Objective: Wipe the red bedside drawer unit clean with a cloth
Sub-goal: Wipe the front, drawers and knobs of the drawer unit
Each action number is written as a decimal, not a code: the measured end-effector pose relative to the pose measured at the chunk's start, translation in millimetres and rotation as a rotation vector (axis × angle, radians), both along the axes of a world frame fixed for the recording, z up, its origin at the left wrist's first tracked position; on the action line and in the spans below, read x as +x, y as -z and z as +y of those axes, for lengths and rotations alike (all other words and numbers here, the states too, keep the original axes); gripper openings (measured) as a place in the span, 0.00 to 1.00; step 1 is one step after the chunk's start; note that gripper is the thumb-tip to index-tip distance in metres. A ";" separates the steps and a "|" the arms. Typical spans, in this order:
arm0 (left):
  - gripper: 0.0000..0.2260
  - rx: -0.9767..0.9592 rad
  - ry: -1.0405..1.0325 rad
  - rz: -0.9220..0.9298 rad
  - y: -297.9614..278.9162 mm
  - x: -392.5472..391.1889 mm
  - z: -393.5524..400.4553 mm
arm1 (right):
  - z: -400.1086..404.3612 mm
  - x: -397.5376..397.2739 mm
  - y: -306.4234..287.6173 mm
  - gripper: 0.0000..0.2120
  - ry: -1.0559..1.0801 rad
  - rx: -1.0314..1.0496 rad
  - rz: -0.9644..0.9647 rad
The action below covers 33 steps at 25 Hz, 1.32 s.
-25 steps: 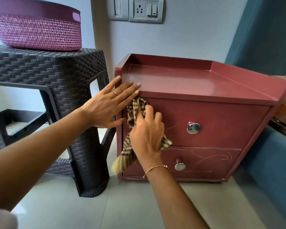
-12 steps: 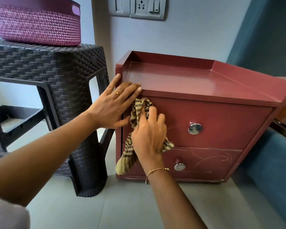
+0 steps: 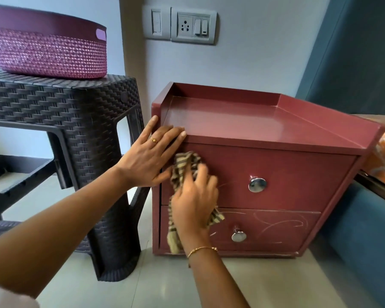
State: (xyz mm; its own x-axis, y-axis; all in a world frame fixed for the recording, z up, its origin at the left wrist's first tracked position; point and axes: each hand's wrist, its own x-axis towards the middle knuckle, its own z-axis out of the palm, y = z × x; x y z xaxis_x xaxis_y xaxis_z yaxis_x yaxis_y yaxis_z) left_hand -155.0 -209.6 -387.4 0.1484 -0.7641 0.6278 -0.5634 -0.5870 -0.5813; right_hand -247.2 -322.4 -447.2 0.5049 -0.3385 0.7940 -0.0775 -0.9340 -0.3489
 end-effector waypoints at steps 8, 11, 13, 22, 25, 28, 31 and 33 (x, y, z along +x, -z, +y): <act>0.28 -0.005 -0.017 0.008 -1.9 -6.2 2.7 | -24.6 -0.5 8.0 0.12 0.139 0.311 -0.103; 0.26 -0.081 0.029 0.027 2.4 -5.8 -0.5 | -25.9 8.2 -4.3 0.14 0.157 0.237 -0.185; 0.26 -0.147 0.052 0.040 6.7 -3.9 -4.2 | -20.2 11.0 20.2 0.19 0.081 0.075 -0.129; 0.25 -0.248 0.132 0.052 9.0 -2.1 -11.4 | -5.7 11.8 22.3 0.19 0.021 0.113 -0.172; 0.24 -0.264 0.152 0.053 10.3 1.2 -11.6 | -1.3 18.2 37.6 0.17 0.015 0.014 -0.144; 0.25 -0.251 0.143 0.049 9.9 0.3 -10.9 | 0.2 5.4 76.5 0.19 -0.054 -0.049 -0.037; 0.26 -0.243 0.140 0.049 8.8 -0.3 -9.4 | 6.2 4.5 57.9 0.17 -0.053 0.051 -0.046; 0.25 -0.251 0.133 0.043 8.9 -0.2 -10.0 | 9.4 9.9 31.0 0.18 -0.017 0.103 -0.096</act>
State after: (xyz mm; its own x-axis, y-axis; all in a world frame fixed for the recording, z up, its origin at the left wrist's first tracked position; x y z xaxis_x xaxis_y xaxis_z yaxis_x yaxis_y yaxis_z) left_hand -155.2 -219.5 -396.3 0.0874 -0.6000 0.7952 -0.6660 -0.6288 -0.4013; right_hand -237.3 -313.0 -478.2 0.4344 -0.4125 0.8007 -0.0233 -0.8938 -0.4478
